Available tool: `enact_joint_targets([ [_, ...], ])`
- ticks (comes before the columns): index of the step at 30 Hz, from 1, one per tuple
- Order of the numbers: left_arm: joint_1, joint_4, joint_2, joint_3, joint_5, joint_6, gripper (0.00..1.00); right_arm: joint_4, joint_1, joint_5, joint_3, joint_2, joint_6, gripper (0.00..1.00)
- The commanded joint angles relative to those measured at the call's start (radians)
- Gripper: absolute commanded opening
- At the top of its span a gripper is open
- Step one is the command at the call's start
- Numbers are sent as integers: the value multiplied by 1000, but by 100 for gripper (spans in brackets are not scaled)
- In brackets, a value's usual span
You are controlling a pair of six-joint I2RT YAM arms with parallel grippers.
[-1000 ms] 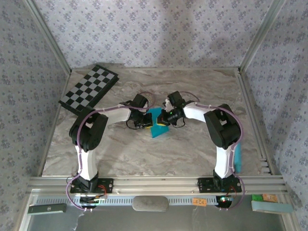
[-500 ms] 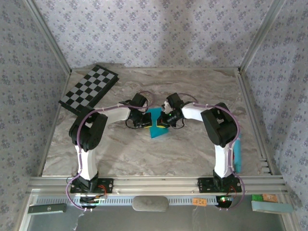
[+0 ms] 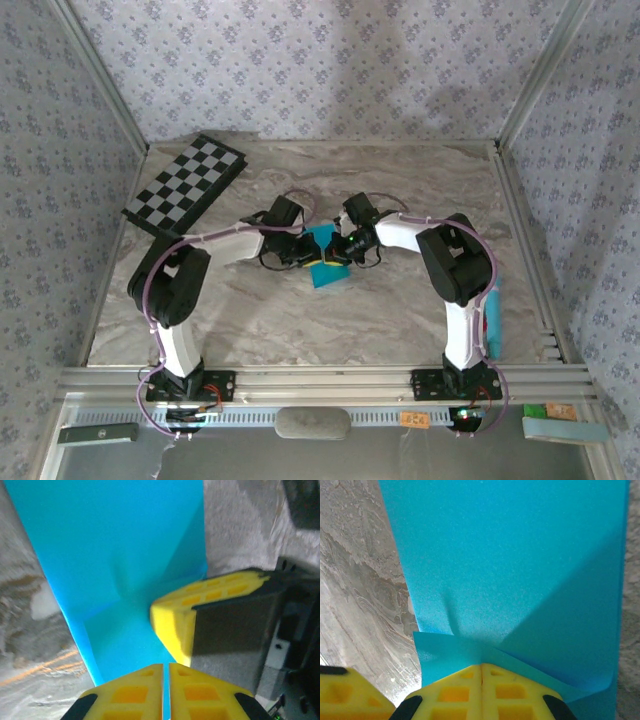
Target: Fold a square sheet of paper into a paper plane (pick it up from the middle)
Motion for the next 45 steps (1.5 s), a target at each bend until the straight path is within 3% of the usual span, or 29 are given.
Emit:
enact_joint_targets([
  [1,-20,38,-10,-28,54,-43,11,-115,14,118,-28,78,-14,5],
  [20,-49,-5,62,-36,60,-14,12,-126,12,122,-22,92,-6,5],
  [45,-68,-76,45,-101,37,22,10,-149,3,128,-17,102,-6,5],
])
